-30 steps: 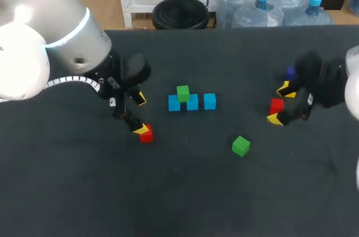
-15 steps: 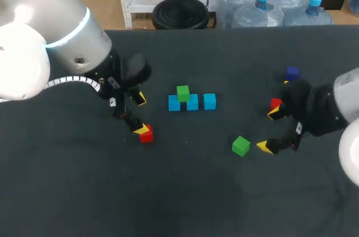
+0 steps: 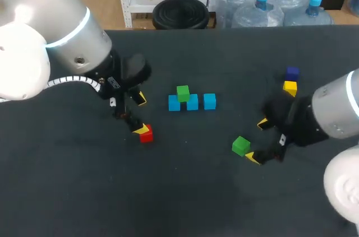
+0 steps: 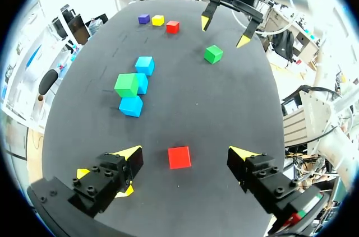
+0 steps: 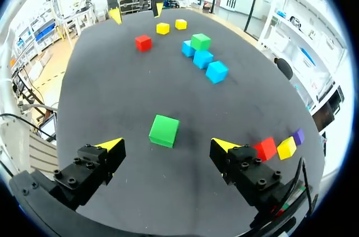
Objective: Place the blue cubes, place green cubes on the blue cubes, place the yellow cubes on the green cubes, then place the red cubes on the yellow cubes, and place purple cube on the red cubes.
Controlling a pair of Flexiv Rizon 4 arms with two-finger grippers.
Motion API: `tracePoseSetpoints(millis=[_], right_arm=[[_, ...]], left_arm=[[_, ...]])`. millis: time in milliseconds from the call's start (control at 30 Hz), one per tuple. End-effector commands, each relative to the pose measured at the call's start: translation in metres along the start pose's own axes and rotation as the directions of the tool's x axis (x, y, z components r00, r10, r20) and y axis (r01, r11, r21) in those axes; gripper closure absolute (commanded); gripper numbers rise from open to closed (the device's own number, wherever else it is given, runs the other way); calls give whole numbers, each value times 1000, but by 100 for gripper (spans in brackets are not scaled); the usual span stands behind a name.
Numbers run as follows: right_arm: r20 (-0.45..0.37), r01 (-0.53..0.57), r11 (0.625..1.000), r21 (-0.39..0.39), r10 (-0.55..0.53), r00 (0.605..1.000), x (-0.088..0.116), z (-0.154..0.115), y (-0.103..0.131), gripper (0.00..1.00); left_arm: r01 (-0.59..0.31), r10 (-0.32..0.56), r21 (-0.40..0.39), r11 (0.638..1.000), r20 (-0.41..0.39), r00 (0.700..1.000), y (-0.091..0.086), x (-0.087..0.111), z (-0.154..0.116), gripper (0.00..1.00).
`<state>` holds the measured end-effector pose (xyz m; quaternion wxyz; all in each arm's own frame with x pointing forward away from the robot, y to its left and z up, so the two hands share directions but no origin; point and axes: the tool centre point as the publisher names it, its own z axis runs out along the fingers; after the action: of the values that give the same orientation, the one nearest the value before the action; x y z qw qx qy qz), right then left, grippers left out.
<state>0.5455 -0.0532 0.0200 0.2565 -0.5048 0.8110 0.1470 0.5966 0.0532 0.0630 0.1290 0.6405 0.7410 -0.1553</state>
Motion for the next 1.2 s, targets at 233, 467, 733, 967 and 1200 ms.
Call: tracePoseSetpoints(millis=[233,467,733,967,1200], right_arm=[[-48,-6,996,86,10,999,-2,22,1,0],[-54,-28,995,92,33,998,-1,28,-3,0],[-54,-41,995,93,46,998,-2,34,-3,30],[-57,-44,995,90,50,997,-1,36,-4,30],[-56,-48,995,88,54,997,-2,38,-4,51]], left_arm=[[-3,3,2,1000,4,1000,1,1,-1,0],[-3,3,2,1000,4,1000,1,1,-1,0],[-3,3,2,1000,4,1000,1,1,-1,0],[-3,3,2,1000,4,1000,1,1,-1,0],[-3,3,2,1000,4,1000,1,1,-1,0]])
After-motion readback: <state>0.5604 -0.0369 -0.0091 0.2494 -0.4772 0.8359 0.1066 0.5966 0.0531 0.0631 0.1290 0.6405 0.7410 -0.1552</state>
